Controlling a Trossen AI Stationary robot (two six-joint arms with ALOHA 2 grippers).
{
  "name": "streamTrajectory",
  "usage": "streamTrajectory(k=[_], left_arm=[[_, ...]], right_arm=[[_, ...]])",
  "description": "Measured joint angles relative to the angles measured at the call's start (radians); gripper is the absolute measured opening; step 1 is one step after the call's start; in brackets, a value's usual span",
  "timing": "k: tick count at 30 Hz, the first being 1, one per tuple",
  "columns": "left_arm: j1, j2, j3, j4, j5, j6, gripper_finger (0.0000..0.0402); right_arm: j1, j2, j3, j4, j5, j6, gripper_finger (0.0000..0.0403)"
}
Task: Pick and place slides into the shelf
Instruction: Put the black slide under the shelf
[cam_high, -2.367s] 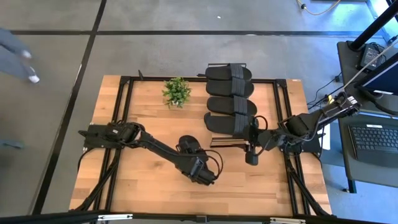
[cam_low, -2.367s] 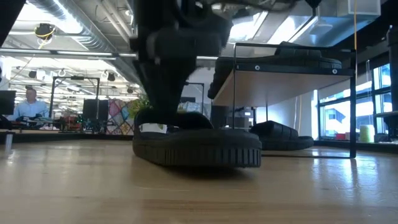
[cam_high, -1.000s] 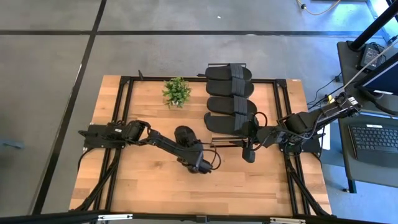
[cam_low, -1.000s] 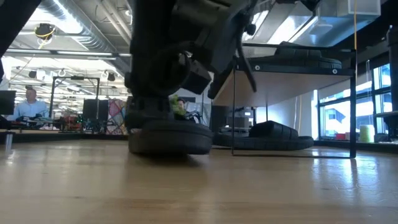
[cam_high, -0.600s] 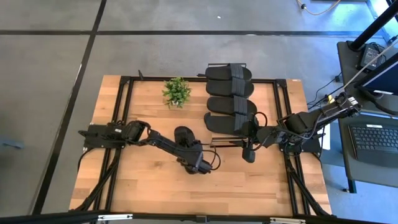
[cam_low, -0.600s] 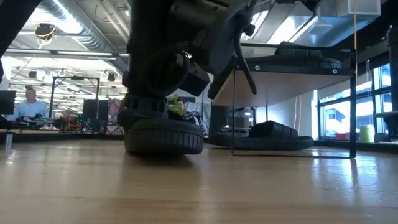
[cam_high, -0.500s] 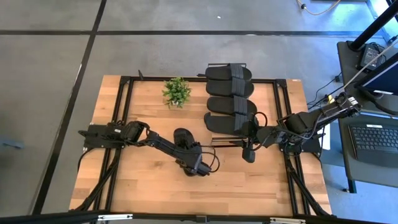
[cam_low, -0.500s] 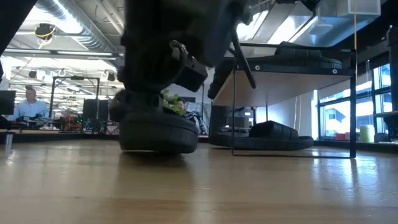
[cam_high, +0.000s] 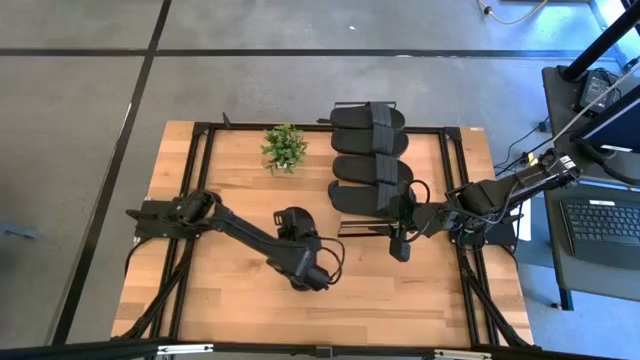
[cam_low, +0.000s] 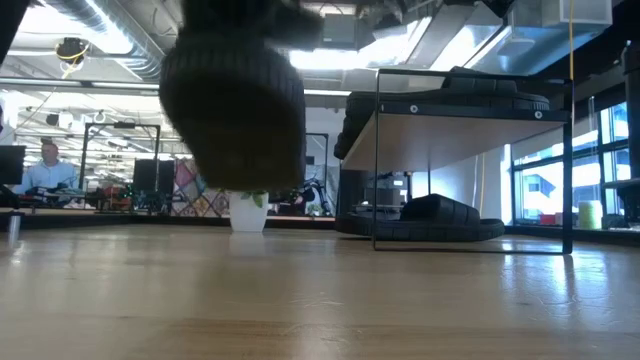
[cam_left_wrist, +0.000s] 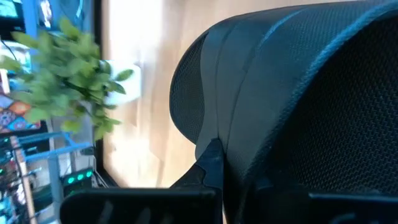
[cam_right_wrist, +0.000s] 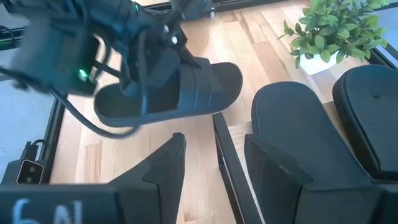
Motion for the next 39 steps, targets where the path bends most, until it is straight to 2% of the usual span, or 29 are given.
streamTrajectory(k=[5, 8, 14, 18, 22, 25, 31, 39], left_arm=[[-0.014, -0.076, 0.000, -0.001, -0.080, 0.034, 0.0003], [-0.021, -0.116, 0.000, -0.001, -0.140, 0.095, 0.0003], [-0.031, -0.180, -0.014, 0.000, -0.191, 0.224, 0.0003], [-0.050, -0.257, -0.094, 0.006, -0.209, 0.269, 0.0003], [-0.085, -0.398, -0.231, 0.067, -0.212, 0.274, 0.0003], [-0.118, -0.513, -0.347, 0.218, -0.198, 0.343, 0.0003], [-0.138, -0.671, -0.537, 0.481, -0.105, 0.622, 0.0003], [-0.030, -0.705, -0.731, 0.690, 0.074, 1.043, 0.0003]], right_arm=[[0.000, 0.000, 0.000, 0.002, 0.000, 0.000, 0.0167], [0.000, 0.000, 0.000, 0.002, 0.000, -0.001, 0.0167], [0.000, 0.000, 0.000, 0.002, 0.000, -0.001, 0.0167], [0.000, 0.000, 0.000, 0.002, 0.000, -0.001, 0.0167], [0.000, 0.000, 0.000, 0.002, 0.000, -0.001, 0.0167], [0.000, 0.000, 0.000, 0.002, 0.000, -0.001, 0.0167], [0.000, 0.000, 0.000, 0.002, 0.000, -0.001, 0.0167], [0.000, 0.000, 0.000, 0.002, 0.000, -0.001, 0.0167]])
